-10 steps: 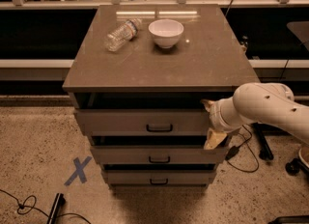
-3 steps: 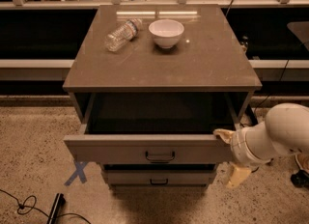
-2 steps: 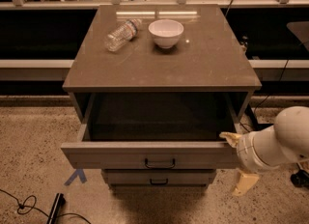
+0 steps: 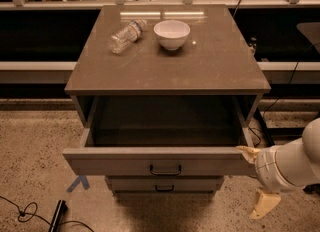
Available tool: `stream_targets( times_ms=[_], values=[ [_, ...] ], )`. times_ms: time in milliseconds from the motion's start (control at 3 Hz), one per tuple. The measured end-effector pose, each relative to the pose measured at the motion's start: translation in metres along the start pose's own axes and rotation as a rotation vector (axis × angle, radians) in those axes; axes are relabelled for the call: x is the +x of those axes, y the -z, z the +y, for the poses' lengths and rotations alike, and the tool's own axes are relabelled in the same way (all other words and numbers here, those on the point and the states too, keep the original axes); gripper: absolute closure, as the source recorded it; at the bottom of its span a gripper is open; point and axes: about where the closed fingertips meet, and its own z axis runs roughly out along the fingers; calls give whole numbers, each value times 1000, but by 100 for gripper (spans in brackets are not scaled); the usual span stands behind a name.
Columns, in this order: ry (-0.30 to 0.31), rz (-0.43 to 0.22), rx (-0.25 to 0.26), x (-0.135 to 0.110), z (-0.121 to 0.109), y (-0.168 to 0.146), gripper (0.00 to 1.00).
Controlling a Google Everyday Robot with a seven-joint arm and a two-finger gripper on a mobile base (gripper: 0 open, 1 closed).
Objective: Open top drawer
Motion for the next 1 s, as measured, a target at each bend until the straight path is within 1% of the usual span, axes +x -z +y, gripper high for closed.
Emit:
stream_targets(
  times_ms=[333, 667, 1000],
  values=[
    [-19, -25, 26, -5, 0, 4, 0],
    [-21, -28, 29, -5, 0, 4, 0],
    [-3, -52, -42, -12, -16, -4, 0]
  ],
)
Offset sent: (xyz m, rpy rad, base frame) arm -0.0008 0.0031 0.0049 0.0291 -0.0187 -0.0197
